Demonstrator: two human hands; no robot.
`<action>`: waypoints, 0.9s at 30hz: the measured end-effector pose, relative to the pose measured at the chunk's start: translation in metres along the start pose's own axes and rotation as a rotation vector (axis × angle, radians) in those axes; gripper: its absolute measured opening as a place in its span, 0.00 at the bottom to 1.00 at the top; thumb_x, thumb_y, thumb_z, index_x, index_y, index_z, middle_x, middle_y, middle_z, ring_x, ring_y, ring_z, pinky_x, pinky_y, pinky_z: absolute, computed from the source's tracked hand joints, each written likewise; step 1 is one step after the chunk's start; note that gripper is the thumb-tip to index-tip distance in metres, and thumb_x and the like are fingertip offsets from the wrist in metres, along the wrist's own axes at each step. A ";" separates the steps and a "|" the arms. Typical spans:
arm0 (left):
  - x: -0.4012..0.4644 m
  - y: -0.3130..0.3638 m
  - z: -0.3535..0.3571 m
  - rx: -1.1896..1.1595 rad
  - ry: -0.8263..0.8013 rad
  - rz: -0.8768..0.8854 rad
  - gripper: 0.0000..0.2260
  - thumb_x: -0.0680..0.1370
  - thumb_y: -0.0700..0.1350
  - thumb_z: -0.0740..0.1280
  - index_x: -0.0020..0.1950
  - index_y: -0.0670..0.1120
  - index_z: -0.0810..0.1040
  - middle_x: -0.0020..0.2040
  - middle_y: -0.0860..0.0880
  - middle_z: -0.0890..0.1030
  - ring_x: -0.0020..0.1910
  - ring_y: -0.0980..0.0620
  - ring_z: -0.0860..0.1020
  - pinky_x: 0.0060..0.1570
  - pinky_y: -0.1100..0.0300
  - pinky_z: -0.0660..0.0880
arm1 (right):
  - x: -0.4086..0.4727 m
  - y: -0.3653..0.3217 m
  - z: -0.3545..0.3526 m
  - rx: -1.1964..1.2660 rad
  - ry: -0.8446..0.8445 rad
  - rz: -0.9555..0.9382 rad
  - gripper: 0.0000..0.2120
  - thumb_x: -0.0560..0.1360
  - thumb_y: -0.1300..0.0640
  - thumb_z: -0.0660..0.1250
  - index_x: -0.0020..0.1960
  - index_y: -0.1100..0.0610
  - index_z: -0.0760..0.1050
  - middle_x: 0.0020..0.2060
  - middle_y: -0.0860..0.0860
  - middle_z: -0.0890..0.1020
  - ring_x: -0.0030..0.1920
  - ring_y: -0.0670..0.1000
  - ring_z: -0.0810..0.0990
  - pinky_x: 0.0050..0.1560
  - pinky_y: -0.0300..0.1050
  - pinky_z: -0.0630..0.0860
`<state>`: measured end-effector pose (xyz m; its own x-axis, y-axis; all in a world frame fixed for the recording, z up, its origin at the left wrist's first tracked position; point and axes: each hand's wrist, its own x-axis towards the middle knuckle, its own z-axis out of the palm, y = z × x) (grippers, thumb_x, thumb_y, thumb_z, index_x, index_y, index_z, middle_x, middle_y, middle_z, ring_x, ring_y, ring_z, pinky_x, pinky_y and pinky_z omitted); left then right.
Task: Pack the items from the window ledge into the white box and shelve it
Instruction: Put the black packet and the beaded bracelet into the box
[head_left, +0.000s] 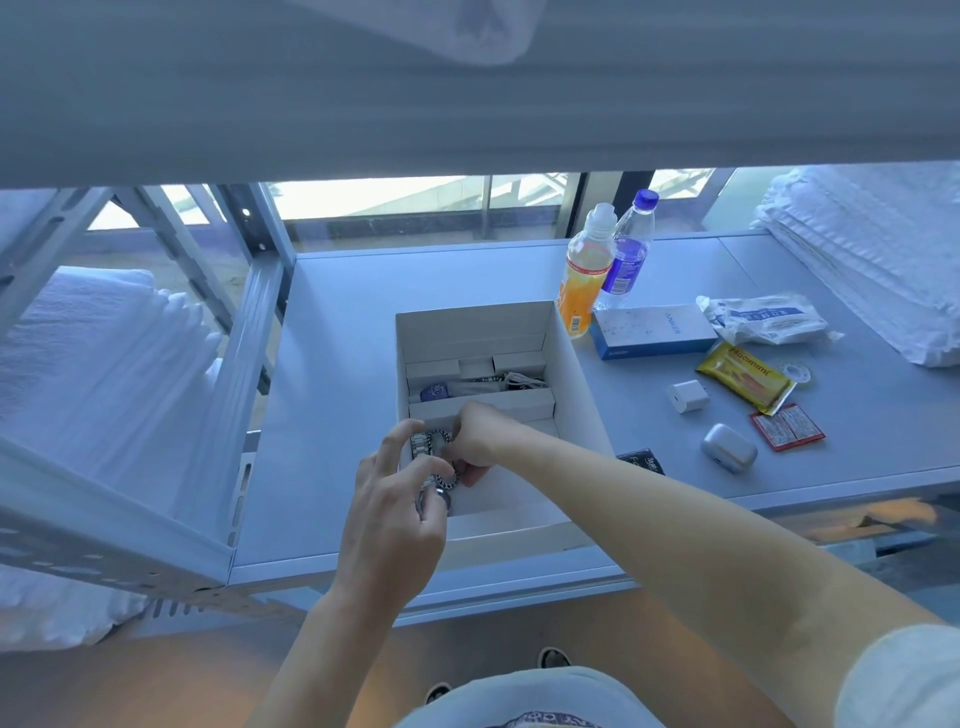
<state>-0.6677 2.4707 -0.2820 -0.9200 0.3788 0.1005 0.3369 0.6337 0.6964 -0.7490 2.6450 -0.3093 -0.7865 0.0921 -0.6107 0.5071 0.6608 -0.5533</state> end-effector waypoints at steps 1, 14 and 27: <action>0.000 0.000 -0.001 0.012 -0.014 -0.003 0.13 0.77 0.42 0.63 0.53 0.58 0.81 0.75 0.63 0.63 0.65 0.56 0.66 0.49 0.73 0.63 | -0.003 0.000 -0.002 -0.017 -0.018 0.007 0.11 0.78 0.54 0.72 0.45 0.63 0.80 0.40 0.61 0.88 0.40 0.59 0.89 0.44 0.51 0.87; 0.017 0.025 -0.008 0.178 0.153 0.088 0.08 0.76 0.39 0.71 0.54 0.47 0.82 0.68 0.46 0.76 0.73 0.45 0.69 0.70 0.47 0.71 | -0.101 0.057 -0.060 -0.266 0.422 -0.384 0.06 0.77 0.59 0.71 0.54 0.54 0.80 0.47 0.49 0.81 0.48 0.53 0.79 0.52 0.49 0.79; 0.042 0.098 0.055 0.127 -0.027 0.174 0.08 0.80 0.44 0.68 0.58 0.48 0.82 0.71 0.48 0.75 0.73 0.47 0.69 0.69 0.47 0.69 | -0.154 0.190 -0.108 -0.120 0.860 -0.520 0.06 0.76 0.59 0.76 0.52 0.55 0.83 0.56 0.44 0.81 0.58 0.46 0.80 0.57 0.45 0.77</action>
<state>-0.6620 2.5858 -0.2482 -0.8406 0.5067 0.1916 0.5146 0.6362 0.5748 -0.5697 2.8368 -0.2592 -0.9108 0.2457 0.3317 0.0277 0.8382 -0.5447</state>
